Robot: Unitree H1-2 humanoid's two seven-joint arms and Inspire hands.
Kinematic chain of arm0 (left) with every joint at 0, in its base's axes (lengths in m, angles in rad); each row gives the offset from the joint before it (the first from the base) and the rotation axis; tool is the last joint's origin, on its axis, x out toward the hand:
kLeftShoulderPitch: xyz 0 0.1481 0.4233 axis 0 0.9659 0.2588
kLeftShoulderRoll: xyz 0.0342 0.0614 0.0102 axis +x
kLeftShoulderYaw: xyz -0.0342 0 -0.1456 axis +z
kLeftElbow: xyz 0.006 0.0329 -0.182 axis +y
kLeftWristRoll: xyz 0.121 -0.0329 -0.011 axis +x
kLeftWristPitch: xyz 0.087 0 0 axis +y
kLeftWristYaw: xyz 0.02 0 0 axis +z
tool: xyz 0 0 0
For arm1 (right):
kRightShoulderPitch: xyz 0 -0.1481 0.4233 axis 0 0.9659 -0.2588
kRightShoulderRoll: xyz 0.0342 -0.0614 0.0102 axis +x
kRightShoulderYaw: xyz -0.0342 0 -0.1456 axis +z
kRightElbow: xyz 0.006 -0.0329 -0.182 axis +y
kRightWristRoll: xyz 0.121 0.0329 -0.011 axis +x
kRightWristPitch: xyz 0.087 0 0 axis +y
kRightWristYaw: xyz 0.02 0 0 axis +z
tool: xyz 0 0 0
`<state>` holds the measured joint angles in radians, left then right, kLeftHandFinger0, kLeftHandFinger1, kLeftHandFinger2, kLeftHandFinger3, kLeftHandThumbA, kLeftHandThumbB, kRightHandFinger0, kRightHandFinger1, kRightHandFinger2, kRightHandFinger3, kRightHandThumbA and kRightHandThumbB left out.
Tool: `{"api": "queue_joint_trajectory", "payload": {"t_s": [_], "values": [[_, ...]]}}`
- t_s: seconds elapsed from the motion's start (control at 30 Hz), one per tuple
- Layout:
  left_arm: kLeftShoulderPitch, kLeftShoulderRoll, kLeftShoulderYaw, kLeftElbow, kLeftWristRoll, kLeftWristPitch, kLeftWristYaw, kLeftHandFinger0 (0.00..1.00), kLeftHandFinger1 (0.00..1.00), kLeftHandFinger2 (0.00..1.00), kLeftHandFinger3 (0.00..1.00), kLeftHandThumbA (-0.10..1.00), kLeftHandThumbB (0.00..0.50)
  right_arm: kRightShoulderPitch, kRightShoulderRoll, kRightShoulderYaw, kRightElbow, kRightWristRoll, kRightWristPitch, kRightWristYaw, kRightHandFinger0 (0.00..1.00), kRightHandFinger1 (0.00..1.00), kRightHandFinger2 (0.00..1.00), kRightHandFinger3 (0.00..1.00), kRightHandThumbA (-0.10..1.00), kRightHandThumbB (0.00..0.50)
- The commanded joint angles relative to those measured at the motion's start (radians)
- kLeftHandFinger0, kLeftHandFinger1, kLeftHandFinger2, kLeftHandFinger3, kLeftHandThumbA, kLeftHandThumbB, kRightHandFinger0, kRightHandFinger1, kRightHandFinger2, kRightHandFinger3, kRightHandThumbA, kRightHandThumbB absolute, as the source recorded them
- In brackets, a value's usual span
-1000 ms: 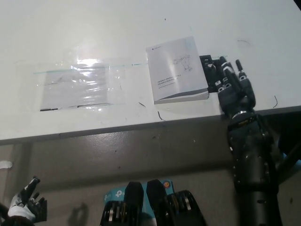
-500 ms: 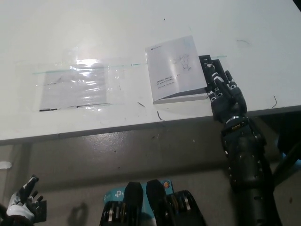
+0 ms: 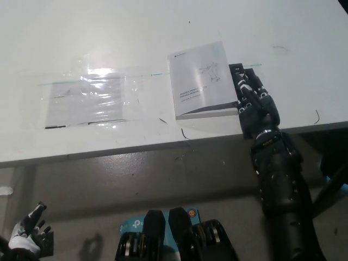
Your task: The robot uses its right hand to slide under the cover of the book kept in the middle of the desk and open it
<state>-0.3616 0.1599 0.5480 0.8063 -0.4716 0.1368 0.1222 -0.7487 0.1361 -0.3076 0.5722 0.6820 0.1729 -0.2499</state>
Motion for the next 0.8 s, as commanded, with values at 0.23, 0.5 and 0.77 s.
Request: {"api": "queue_joint_trajectory", "payload": {"t_s": [0.23, 0.5, 0.77], "values": [[0.000, 0.028, -0.004, -0.025, -0.006, 0.002, -0.002, 1.00, 1.00, 1.00, 1.00, 0.62, 0.000, -0.097, 0.038, 0.097, -0.018, -0.083, 0.035, 0.066, 0.79, 0.94, 1.00, 1.00, 0.74, 0.063], [0.003, 0.029, -0.001, -0.036, -0.004, 0.020, 0.010, 1.00, 1.00, 1.00, 1.00, 0.58, 0.000, -0.086, 0.041, 0.158, 0.000, -0.145, 0.064, 0.063, 0.73, 0.84, 0.92, 1.00, 0.68, 0.073], [0.005, 0.030, -0.025, -0.052, 0.034, 0.024, 0.041, 1.00, 1.00, 1.00, 1.00, 0.50, 0.000, -0.056, 0.027, 0.226, 0.035, -0.229, 0.059, 0.104, 0.76, 0.86, 0.92, 1.00, 0.76, 0.070]]}}
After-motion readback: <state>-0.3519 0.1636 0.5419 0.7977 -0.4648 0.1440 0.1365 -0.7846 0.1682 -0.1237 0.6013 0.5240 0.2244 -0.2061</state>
